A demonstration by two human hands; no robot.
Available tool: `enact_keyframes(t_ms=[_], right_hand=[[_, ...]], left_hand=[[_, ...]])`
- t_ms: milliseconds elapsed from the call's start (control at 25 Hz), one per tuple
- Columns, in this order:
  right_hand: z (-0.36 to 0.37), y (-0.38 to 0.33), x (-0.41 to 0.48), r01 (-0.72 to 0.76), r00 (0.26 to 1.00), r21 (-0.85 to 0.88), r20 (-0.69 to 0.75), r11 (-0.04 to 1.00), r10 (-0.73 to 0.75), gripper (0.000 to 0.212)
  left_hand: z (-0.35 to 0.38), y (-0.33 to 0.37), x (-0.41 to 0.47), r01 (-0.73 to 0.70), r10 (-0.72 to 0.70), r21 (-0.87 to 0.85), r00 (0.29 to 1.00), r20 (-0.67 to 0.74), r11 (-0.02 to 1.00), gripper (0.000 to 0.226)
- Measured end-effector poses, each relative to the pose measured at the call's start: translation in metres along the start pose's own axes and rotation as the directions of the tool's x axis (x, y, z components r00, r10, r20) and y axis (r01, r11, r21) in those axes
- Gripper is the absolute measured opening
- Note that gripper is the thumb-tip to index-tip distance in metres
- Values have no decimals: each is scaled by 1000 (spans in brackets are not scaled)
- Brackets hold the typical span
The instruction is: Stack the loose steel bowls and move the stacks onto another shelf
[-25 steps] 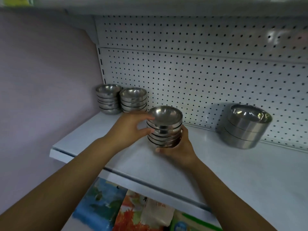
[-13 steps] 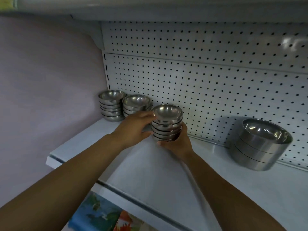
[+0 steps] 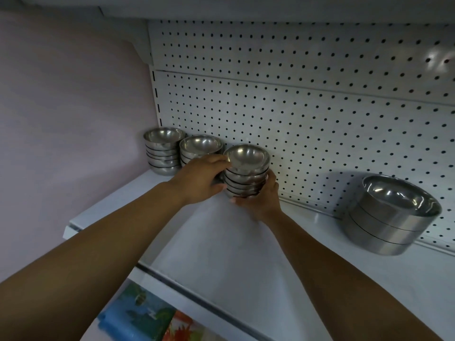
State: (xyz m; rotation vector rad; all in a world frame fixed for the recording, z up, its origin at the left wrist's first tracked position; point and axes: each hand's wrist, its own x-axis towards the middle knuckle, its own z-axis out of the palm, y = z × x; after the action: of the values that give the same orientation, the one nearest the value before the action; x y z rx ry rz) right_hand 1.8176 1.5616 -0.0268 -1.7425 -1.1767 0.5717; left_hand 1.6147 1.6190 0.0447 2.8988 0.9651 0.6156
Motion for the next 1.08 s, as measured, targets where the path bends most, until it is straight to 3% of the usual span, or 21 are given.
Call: enact_keyframes(t_ms=[240,440,720,920,1080], right_hand=[[-14,3,-1,3,995,10,99,1000,-4,143],[-45,-6,-38,21,982,-108,187,994,-1,108],[-34,-11,-139,148,962,-226,257,963,-87,98],[14,-35,-209,262,935,-295,314,919,-165,86],[75,-68,-271,312,843,-150,499,938,-201,76]], left_hand=[[2,0,-9,-33,31,-32,997,-67,999,59],[3,0,-46,-15,11,-56,997,-75,998,61],[8,25,-163,234,-263,-229,959,-104,945,63],[-10,47,-281,463,-514,-309,852,-103,830,64],[-35,60,-402,653,-699,-278,705,-116,705,67]])
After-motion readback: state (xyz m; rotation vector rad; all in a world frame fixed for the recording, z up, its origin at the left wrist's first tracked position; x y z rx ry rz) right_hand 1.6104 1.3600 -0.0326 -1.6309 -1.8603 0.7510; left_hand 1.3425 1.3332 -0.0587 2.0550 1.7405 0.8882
